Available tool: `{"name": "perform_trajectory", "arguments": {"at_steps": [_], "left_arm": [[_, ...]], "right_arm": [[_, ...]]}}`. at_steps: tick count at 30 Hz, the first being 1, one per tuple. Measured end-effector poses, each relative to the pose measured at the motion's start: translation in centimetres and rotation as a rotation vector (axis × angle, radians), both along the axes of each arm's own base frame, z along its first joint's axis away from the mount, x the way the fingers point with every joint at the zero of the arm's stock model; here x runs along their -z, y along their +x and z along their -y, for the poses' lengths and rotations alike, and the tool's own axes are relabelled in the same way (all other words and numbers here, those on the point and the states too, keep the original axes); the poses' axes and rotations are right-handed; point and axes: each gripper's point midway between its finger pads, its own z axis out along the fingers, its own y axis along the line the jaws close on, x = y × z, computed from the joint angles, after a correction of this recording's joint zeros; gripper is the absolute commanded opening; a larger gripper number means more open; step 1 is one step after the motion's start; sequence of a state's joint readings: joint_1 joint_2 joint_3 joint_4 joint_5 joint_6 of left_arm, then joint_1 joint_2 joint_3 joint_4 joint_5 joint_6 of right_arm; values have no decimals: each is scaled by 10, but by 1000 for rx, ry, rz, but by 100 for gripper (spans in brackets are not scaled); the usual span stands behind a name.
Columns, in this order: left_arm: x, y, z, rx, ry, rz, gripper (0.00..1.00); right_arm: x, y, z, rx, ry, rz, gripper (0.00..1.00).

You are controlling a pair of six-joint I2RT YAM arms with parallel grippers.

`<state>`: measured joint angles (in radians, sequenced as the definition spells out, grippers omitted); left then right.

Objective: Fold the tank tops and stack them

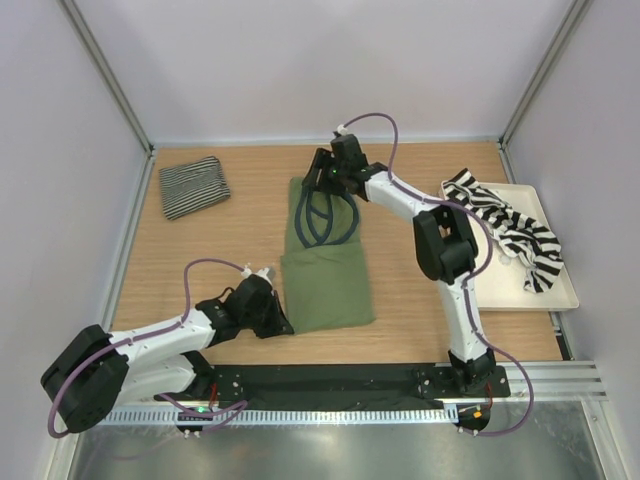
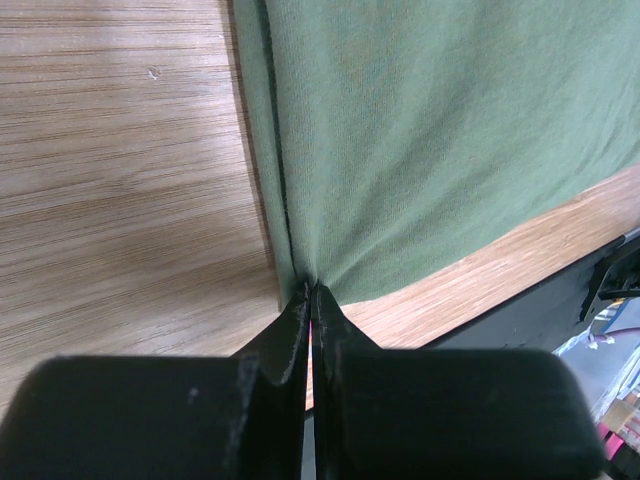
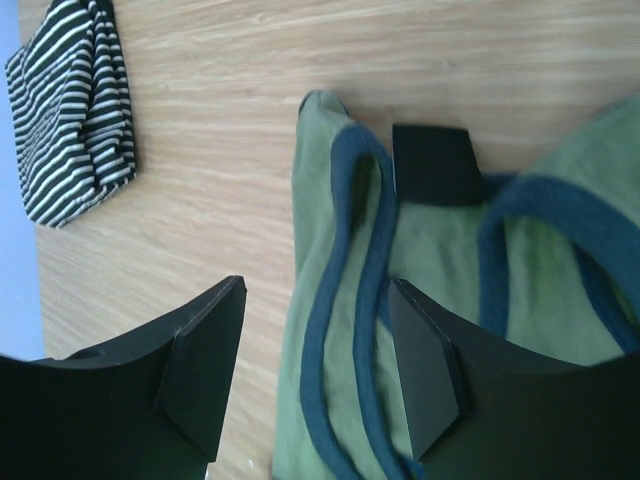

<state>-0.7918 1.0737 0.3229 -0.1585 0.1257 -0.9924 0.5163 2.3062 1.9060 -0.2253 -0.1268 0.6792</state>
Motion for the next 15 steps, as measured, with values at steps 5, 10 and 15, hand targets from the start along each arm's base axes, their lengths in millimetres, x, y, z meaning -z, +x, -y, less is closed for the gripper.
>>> {"name": "perform_trajectory", "arguments": {"at_steps": [5, 10, 15], "left_arm": [[0, 0, -1, -3, 6, 1, 0], [0, 1, -9, -14, 43, 7, 0], [0, 0, -13, -17, 62, 13, 0]], "right_arm": [[-32, -39, 29, -16, -55, 28, 64], [-55, -94, 64, -22, -86, 38, 59], [-26, -171, 110, -35, -171, -48, 58]]}}
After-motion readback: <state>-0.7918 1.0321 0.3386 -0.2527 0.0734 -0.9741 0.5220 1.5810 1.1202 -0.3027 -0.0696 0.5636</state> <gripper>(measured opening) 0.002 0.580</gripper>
